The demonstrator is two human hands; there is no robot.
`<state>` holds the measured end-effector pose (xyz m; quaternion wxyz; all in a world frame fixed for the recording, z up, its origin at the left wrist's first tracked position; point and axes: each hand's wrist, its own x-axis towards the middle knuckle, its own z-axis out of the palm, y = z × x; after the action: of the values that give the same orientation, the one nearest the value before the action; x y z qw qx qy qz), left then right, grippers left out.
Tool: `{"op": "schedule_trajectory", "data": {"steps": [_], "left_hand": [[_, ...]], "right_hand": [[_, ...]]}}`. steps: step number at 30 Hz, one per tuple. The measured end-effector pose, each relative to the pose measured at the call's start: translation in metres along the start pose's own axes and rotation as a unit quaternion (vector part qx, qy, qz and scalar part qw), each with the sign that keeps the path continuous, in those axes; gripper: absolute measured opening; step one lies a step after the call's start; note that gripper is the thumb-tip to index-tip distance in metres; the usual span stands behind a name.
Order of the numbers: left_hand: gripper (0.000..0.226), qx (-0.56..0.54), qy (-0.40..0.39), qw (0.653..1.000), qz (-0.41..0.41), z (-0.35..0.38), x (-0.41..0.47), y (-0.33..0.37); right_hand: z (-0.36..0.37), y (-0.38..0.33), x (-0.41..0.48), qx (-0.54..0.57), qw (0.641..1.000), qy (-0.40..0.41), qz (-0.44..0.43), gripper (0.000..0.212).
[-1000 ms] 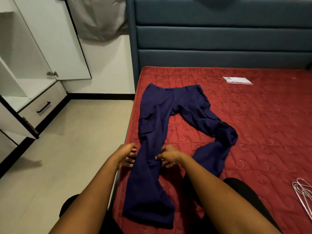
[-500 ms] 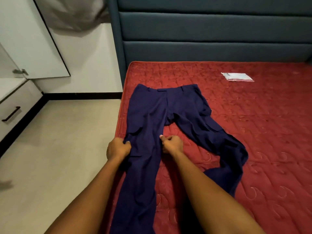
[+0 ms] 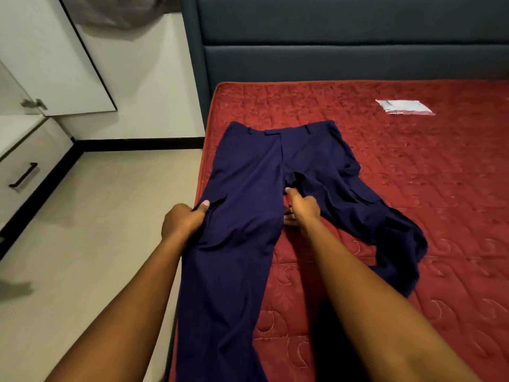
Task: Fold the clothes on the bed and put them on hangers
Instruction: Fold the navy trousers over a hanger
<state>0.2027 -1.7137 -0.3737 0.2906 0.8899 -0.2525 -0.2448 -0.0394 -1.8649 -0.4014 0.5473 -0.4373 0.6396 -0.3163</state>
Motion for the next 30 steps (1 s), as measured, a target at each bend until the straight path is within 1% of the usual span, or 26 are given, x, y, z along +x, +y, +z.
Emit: {"op": "schedule_trajectory", "data": {"steps": [1,3,4,5,6,8,9,10,11,12,13,14,15,16,17,18,19,20,21,22,23,25,26,27,28,30], "left_hand": [[0.049,0.004,0.008,1.0,0.013,0.0,-0.001,0.002],[0.035,-0.038,0.038,0.998,-0.018,-0.003,0.004,0.002],[0.03,-0.065,0.052,0.995,-0.046,-0.007,0.007,-0.001],[0.027,-0.085,0.057,0.993,-0.061,-0.01,0.01,-0.005],[0.028,-0.102,0.049,0.991,-0.068,-0.013,0.012,-0.008],[0.043,-0.15,0.005,0.985,-0.082,-0.016,0.014,-0.017],[0.052,-0.177,-0.031,0.979,-0.095,-0.018,0.011,-0.021],[0.054,-0.194,-0.068,0.973,-0.108,-0.02,0.007,-0.026],[0.049,-0.205,-0.09,0.969,-0.109,-0.022,0.003,-0.029],[0.042,-0.206,-0.088,0.97,-0.099,-0.023,0.001,-0.034],[0.038,-0.202,-0.056,0.974,-0.086,-0.024,0.001,-0.037],[0.038,-0.193,-0.016,0.978,-0.077,-0.022,0.003,-0.039],[0.041,-0.191,0.008,0.978,-0.078,-0.028,-0.006,-0.041],[0.046,-0.197,0.002,0.977,-0.084,-0.031,-0.011,-0.04],[0.056,-0.206,-0.021,0.973,-0.098,-0.031,-0.016,-0.038],[0.068,-0.211,-0.051,0.969,-0.116,-0.032,-0.025,-0.036],[0.075,-0.21,-0.08,0.966,-0.127,-0.036,-0.041,-0.038],[0.075,-0.196,-0.111,0.965,-0.133,-0.038,-0.056,-0.039],[0.069,-0.183,-0.143,0.963,-0.135,-0.039,-0.069,-0.04],[0.059,-0.179,-0.167,0.961,-0.131,-0.039,-0.081,-0.045],[0.049,-0.185,-0.168,0.96,-0.123,-0.037,-0.088,-0.051],[0.028,-0.213,-0.111,0.966,-0.096,-0.036,-0.103,-0.057],[0.026,-0.231,-0.091,0.965,-0.083,-0.039,-0.107,-0.057],[0.031,-0.249,-0.095,0.961,-0.077,-0.042,-0.113,-0.058],[0.04,-0.257,-0.126,0.955,-0.083,-0.045,-0.117,-0.06],[0.055,-0.19,-0.226,0.95,-0.101,-0.053,-0.131,-0.069]], "right_hand": [[0.006,0.0,0.0,-0.024,0.999,-0.01,-0.021,0.046],[0.022,0.007,0.002,-0.064,0.994,-0.07,-0.052,0.027],[0.029,0.011,-0.002,-0.053,0.992,-0.107,-0.044,0.022],[0.032,0.013,-0.008,-0.018,0.99,-0.138,-0.021,0.023],[0.032,0.012,-0.016,0.023,0.987,-0.161,0.008,0.028],[0.03,0.013,-0.028,0.073,0.973,-0.213,0.053,0.036],[0.028,0.017,-0.033,0.074,0.966,-0.242,0.061,0.039],[0.027,0.023,-0.037,0.064,0.961,-0.263,0.061,0.039],[0.027,0.03,-0.042,0.055,0.961,-0.266,0.056,0.035],[0.029,0.037,-0.047,0.036,0.973,-0.223,0.04,0.027],[0.031,0.042,-0.048,-0.003,0.989,-0.148,0.005,0.019],[0.032,0.046,-0.047,-0.046,0.996,-0.065,-0.031,0.022],[0.031,0.048,-0.053,-0.076,0.995,-0.008,-0.058,0.032],[0.03,0.046,-0.059,-0.076,0.995,0.015,-0.063,0.038],[0.028,0.044,-0.066,-0.055,0.997,0.005,-0.048,0.04],[0.025,0.044,-0.075,-0.038,0.999,-0.027,-0.022,0.039],[0.019,0.047,-0.089,-0.03,0.996,-0.087,0.006,0.034],[0.013,0.049,-0.101,-0.025,0.988,-0.154,0.018,0.026],[0.008,0.051,-0.112,-0.011,0.977,-0.21,0.016,0.016],[0.004,0.054,-0.121,0.011,0.971,-0.239,0.009,0.008],[0.0,0.053,-0.128,0.032,0.972,-0.234,0.002,0.008],[-0.008,0.05,-0.139,0.064,0.984,-0.164,-0.014,0.011],[-0.01,0.049,-0.14,0.074,0.988,-0.137,-0.007,0.008],[-0.014,0.049,-0.146,0.074,0.988,-0.135,0.009,0.01],[-0.016,0.051,-0.152,0.056,0.985,-0.158,0.024,0.021],[-0.021,0.064,-0.167,-0.038,0.968,-0.244,0.049,0.042]]}}
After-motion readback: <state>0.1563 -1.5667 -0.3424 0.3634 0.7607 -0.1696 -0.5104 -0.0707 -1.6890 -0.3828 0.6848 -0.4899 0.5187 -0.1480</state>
